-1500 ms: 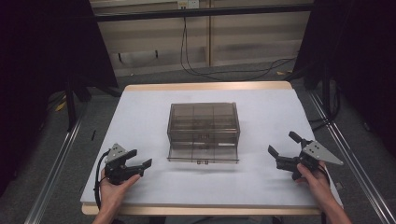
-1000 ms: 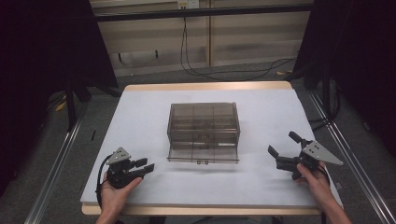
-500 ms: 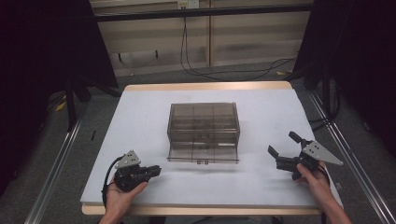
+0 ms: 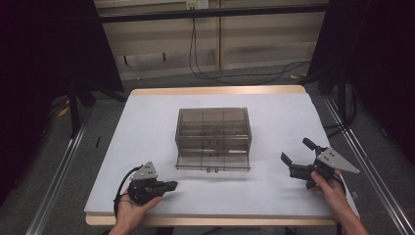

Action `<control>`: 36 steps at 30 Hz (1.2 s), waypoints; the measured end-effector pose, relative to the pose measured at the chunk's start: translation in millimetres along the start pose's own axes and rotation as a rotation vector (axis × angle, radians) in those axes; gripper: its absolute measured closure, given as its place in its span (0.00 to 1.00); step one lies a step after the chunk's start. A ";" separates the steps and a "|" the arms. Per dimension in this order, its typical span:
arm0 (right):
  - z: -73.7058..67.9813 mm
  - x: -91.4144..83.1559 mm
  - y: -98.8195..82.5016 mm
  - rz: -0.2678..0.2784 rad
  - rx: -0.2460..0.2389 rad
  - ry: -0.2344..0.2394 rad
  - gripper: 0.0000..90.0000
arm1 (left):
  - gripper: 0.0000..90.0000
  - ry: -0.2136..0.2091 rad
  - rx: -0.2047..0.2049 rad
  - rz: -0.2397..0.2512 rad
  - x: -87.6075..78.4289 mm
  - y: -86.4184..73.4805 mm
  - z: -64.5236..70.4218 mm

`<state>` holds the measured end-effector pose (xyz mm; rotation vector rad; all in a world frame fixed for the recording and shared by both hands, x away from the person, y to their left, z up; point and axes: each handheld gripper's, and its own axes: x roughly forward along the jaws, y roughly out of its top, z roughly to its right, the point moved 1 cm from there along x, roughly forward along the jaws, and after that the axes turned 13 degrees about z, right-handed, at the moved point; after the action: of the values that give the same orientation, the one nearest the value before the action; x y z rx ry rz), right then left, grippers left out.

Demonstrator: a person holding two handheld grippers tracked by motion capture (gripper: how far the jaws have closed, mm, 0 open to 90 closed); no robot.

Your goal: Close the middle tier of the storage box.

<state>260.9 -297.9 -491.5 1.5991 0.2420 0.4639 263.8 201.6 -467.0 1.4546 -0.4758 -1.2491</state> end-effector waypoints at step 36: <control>-0.1 0.0 0.0 -0.001 0.001 0.000 0.01 | 1.00 -0.154 0.078 0.012 31.0 16.8 6.8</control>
<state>260.9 -297.7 -491.4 1.6003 0.2428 0.4629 274.7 167.5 -464.2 1.4238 -0.6422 -1.3516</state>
